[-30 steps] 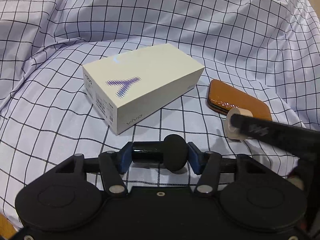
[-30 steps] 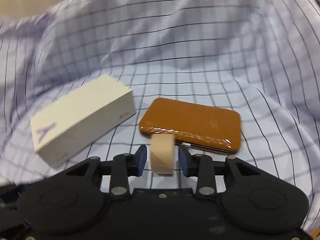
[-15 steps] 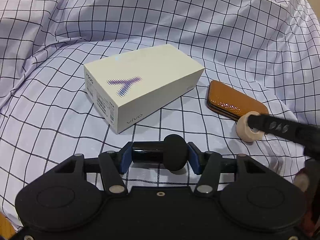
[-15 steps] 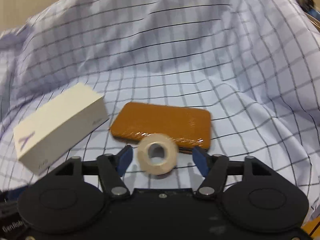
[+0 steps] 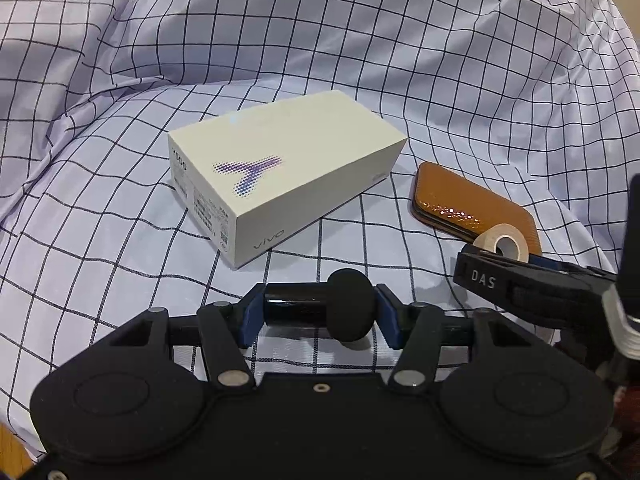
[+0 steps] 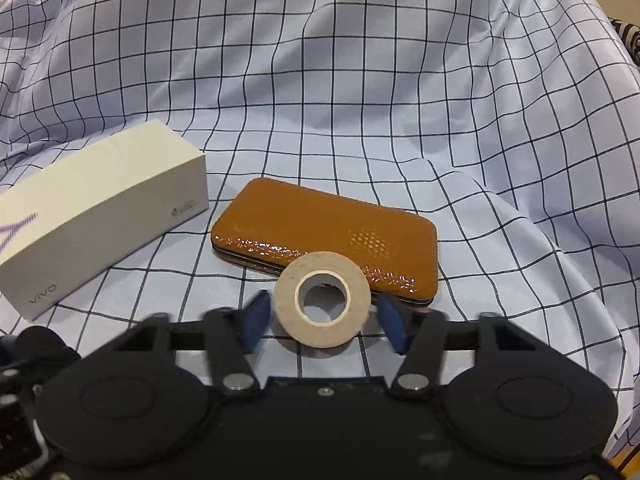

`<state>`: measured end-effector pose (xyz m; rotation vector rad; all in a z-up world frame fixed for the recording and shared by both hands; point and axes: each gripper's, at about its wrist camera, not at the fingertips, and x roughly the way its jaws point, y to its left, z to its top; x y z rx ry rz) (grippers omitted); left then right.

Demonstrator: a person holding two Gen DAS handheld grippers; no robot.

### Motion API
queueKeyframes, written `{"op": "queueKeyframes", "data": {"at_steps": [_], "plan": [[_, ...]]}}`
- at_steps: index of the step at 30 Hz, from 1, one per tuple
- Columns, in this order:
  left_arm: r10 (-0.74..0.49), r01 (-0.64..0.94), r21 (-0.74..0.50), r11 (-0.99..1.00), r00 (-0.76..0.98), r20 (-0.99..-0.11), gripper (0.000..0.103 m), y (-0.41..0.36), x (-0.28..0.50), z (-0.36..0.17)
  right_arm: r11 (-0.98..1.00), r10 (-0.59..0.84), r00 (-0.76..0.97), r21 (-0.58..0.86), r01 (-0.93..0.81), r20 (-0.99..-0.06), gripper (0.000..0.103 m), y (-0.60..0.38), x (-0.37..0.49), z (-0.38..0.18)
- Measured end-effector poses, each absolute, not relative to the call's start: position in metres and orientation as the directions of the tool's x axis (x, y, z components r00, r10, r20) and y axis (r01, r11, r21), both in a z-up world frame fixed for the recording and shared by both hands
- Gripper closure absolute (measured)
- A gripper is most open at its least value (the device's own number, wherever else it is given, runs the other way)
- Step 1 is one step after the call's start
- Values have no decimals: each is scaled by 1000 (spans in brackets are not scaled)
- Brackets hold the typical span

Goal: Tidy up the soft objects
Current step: 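Carry the stamp with the left tool while the right tool carries the tape roll to the basket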

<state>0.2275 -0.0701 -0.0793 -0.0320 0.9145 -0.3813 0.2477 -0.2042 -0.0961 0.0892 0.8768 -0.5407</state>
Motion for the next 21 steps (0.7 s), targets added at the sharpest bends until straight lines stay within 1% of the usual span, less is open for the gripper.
{"op": "queueKeyframes", "data": {"at_steps": [6, 15, 21], "plan": [[-342, 310, -191, 931, 566, -750, 49, -69, 220, -66, 869, -374, 533, -85, 488, -759, 56, -208, 241, -83], [-334, 310, -176, 934, 592, -733, 49, -67, 192, -37, 896, -287, 632, 32, 443, -720, 56, -196, 195, -19], [-309, 303, -145, 942, 608, -732, 49, -66, 161, -20, 905, -242, 665, 83, 417, -707, 56, -184, 150, 8]]}}
